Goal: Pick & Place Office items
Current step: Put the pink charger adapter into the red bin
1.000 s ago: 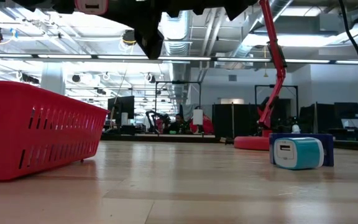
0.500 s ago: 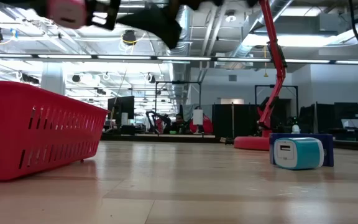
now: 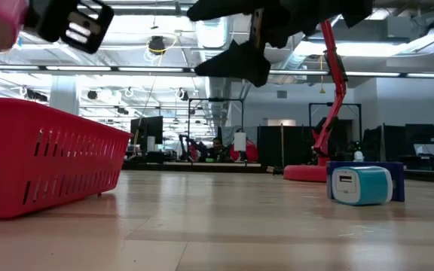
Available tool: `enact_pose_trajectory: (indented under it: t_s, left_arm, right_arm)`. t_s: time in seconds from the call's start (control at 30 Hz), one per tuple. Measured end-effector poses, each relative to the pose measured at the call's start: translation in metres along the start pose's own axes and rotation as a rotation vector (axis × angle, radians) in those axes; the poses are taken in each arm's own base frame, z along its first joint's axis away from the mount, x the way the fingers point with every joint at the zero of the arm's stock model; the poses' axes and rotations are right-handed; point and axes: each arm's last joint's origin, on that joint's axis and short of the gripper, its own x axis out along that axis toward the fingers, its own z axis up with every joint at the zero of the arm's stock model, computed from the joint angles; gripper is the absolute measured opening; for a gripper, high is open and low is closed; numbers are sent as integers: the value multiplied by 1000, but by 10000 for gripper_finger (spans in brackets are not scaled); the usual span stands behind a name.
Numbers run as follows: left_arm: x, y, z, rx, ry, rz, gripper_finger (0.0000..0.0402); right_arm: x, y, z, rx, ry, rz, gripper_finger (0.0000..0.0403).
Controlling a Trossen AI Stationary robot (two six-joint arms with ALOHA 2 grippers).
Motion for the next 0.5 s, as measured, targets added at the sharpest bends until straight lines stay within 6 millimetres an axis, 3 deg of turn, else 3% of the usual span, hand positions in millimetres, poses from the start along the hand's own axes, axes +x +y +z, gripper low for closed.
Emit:
enact_pose_trajectory:
  t_s: [0.23, 0.5]
  left_arm:
    - [24, 1, -15, -7, 98, -4, 140]
    - [30, -7, -21, 10, 141, -40, 140]
  right_arm:
    - [6, -3, -7, -1, 24, -10, 352]
    - [6, 2, -8, 5, 28, 4, 352]
